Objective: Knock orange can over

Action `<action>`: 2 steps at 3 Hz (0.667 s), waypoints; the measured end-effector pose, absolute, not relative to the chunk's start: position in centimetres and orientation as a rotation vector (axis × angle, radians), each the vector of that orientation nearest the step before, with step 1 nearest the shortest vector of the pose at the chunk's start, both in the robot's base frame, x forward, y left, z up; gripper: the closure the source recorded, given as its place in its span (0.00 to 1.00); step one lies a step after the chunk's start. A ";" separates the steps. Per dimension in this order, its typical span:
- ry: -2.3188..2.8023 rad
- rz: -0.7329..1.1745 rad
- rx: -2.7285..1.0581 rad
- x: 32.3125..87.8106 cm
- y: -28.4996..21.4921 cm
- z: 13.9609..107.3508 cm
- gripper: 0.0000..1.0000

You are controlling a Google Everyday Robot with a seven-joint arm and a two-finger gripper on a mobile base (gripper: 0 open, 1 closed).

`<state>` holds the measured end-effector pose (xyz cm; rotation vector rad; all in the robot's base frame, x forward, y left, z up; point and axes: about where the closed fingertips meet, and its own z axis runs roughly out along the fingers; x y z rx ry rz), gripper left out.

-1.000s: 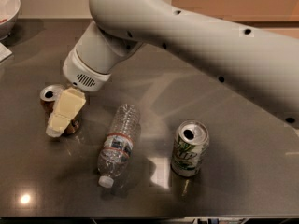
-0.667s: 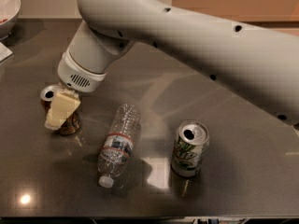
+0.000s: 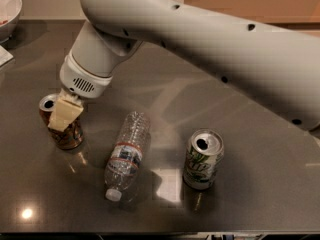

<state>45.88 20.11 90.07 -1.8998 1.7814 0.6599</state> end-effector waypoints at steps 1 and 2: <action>1.798 0.572 -1.904 49.2 17.2 91.5 1.00; 1.824 0.444 -1.905 53.8 13.1 93.3 1.00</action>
Offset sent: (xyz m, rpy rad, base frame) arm 0.1380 -0.1231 0.0553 -0.1771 -0.1844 -0.1058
